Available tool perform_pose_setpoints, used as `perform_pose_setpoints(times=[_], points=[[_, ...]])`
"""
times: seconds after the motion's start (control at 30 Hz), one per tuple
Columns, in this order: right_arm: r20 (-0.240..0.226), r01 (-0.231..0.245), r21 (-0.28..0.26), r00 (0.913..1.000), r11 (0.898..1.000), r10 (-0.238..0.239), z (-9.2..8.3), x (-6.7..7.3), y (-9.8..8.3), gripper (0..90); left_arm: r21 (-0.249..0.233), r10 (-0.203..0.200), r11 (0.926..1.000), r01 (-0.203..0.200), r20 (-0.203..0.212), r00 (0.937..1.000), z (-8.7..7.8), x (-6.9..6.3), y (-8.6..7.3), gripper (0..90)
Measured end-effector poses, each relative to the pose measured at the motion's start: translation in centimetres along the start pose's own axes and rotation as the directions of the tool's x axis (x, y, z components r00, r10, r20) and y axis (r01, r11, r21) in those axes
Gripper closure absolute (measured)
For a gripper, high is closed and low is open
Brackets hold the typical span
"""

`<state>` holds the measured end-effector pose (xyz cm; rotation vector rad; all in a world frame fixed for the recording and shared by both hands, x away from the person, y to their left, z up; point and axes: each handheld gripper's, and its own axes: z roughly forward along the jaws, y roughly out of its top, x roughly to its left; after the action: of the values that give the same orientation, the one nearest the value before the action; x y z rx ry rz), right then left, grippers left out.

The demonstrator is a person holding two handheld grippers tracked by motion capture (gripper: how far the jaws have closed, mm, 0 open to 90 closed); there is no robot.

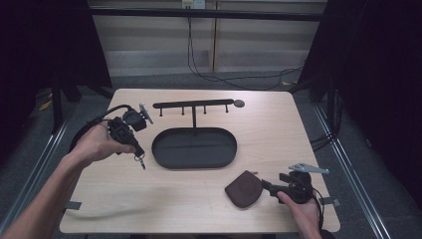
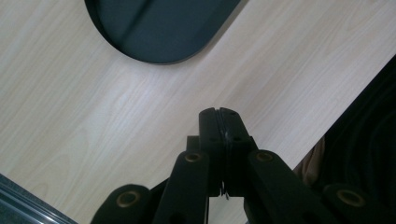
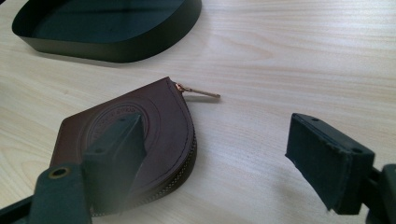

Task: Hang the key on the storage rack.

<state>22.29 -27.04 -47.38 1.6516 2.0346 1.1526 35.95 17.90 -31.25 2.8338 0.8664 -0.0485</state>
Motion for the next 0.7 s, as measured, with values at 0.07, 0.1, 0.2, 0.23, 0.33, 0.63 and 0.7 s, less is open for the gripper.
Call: perform_pose_setpoints(times=[0.07,0.1,0.2,0.23,0.33,0.63,0.7], points=[[0.000,0.000,0.000,1.0000,1.000,0.000,0.0,0.0,0.0,19.5,-0.007,-0.018,0.9998,0.018,-0.003,0.9998,-0.3,0.3,0.3,89.4],[0.000,-0.002,-0.001,1.0000,1.000,0.002,0.0,0.0,0.0,19.5,-0.006,-0.022,0.9997,0.022,-0.007,0.9997,-0.4,0.5,0.6,89.4],[-0.001,-0.001,-0.001,1.0000,1.000,0.001,0.0,-0.1,0.0,19.5,-0.007,-0.023,0.9997,0.023,-0.007,0.9997,-0.7,0.7,0.9,89.4],[-0.001,-0.005,0.000,1.0000,1.000,0.005,0.0,-0.1,0.0,19.4,-0.015,-0.028,0.9995,0.028,-0.003,0.9996,-0.9,0.9,1.1,89.4],[-0.001,-0.006,0.002,1.0000,1.000,0.006,0.0,-0.1,0.0,19.4,-0.012,-0.027,0.9996,0.027,-0.008,0.9996,-1.1,1.0,1.4,89.4],[-0.004,-0.005,0.001,1.0000,1.000,0.005,0.0,-0.1,0.0,19.1,0.024,-0.033,0.9991,0.034,-0.035,0.9988,-1.5,1.4,2.9,89.3],[-0.006,-0.007,0.002,1.0000,1.000,0.007,0.0,-0.1,0.0,19.1,0.013,-0.042,0.9990,0.042,-0.036,0.9985,-1.7,1.6,3.2,89.4]])
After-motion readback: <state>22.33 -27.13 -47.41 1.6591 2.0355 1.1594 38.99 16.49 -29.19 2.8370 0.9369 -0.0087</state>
